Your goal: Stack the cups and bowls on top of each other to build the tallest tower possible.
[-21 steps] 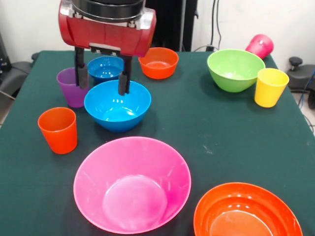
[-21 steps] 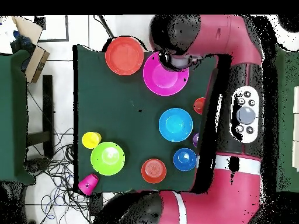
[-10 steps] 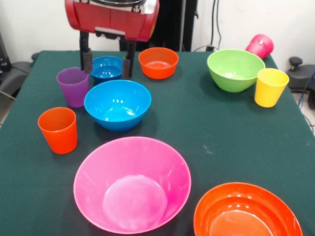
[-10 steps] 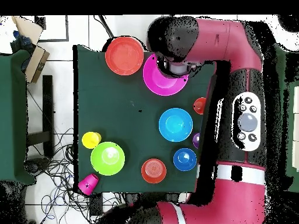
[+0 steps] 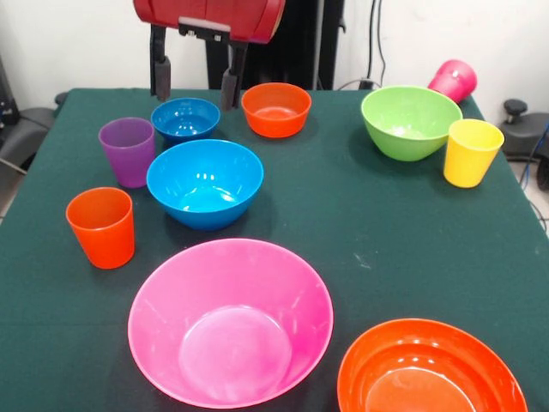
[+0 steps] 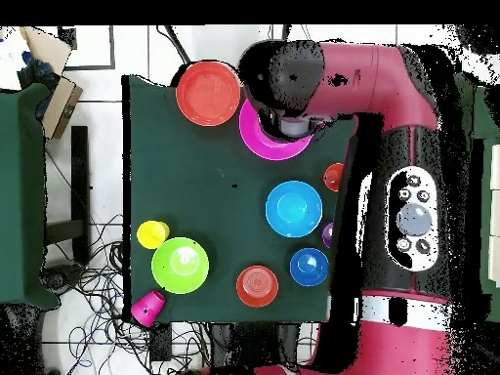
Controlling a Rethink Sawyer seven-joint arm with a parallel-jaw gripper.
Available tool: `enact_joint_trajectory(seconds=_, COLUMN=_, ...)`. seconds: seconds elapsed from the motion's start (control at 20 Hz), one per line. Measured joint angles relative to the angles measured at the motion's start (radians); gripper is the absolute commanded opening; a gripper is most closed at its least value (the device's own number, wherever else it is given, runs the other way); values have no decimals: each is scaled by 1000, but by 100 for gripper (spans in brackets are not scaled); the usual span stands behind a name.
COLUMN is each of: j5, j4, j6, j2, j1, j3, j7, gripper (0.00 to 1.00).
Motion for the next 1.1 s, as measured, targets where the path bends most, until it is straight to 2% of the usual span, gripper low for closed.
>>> enact_joint_trajectory(seconds=0.55, j5=-12, j4=15, j6=-56, j2=-14, j1=5, j3=-2, j7=0, gripper=100)
enact_joint_trajectory(seconds=1.1, j5=-58, j4=23, j6=-115, j2=-14, j1=16, j3=-16, j7=0, gripper=100)
